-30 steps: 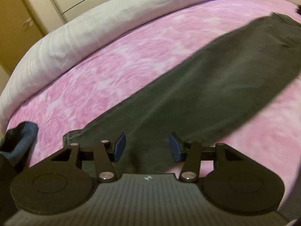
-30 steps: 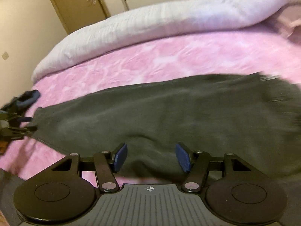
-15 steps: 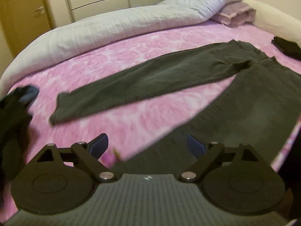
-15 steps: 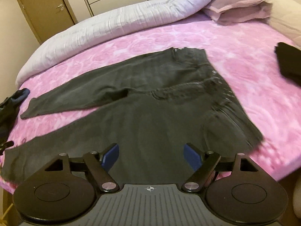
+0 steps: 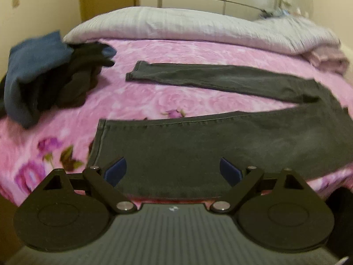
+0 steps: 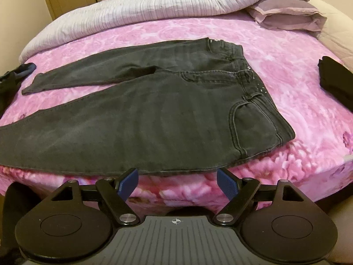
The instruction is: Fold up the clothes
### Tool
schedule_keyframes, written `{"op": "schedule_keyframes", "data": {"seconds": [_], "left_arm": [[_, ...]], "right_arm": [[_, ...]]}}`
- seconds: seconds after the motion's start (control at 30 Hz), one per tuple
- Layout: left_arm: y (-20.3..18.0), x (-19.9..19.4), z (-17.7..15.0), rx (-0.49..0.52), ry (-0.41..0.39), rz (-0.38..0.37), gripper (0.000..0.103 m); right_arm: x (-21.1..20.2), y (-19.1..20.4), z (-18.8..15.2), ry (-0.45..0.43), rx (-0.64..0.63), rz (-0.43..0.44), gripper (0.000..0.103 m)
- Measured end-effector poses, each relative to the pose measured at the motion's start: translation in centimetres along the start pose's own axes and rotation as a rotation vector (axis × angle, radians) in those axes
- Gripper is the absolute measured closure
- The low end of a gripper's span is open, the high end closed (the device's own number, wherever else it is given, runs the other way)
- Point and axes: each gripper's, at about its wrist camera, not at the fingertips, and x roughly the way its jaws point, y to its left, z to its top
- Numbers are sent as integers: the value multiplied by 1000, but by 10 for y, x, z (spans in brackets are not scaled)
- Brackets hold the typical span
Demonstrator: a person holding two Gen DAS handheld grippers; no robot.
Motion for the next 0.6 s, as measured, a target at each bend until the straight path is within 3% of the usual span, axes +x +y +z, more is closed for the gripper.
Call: {"op": "schedule_keyframes", "data": {"seconds": [0.13, 0.33, 0.6], "left_arm": [[-2, -4, -1, 32, -8, 26, 13], [-11, 0, -4, 62, 0, 8, 13], [-5, -1, -14, 57, 16, 30, 13]], "right_arm": [[-1, 3, -5, -2, -11, -4, 22], [1, 13, -7, 0, -24, 15, 22], [7, 26, -6, 2, -46, 41, 22]]}}
